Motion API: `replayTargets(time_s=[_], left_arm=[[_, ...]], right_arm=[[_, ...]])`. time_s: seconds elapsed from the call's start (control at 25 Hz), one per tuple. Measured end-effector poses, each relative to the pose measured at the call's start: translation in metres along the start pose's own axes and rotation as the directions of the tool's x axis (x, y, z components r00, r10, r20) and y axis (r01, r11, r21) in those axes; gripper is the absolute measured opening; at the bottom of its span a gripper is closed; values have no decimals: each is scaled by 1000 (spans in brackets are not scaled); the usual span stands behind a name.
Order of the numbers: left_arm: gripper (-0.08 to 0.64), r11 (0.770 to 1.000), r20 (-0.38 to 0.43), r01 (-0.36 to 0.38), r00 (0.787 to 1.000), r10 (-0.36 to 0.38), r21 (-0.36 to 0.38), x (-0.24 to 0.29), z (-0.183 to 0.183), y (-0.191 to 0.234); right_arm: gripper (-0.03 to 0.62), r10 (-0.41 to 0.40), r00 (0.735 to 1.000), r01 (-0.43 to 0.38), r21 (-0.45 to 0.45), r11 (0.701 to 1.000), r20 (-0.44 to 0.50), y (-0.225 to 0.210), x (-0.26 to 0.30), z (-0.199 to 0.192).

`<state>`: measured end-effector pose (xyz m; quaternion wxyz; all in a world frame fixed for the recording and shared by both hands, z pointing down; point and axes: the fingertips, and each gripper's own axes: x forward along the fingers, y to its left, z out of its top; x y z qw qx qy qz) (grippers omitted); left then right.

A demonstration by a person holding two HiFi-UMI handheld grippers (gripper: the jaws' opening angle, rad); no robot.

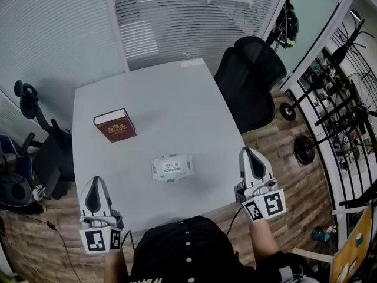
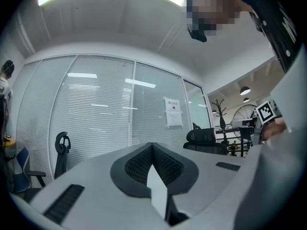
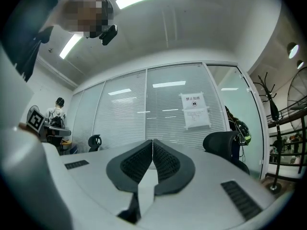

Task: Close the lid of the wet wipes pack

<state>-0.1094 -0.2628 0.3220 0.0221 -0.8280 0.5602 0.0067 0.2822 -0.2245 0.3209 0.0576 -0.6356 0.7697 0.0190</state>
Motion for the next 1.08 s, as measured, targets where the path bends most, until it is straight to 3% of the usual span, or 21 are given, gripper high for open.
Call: replayTargets(time_s=[0.16,0.36,1.08], left_arm=[[6,1000,1,1,1000,-1,-1,-1,-1,1],[6,1000,3,1,1000,-1,6,-1,1,-2],[6,1000,-7,-3,1000,3,4,-4,-2,-8]], right_arm=[[28,18,999,-18,9,1000,-45,6,5,-12],[28,40,998,-41,-35,999,-44,15,9,-12],[28,97,994,-100,-53,994,-57,30,20,-15]])
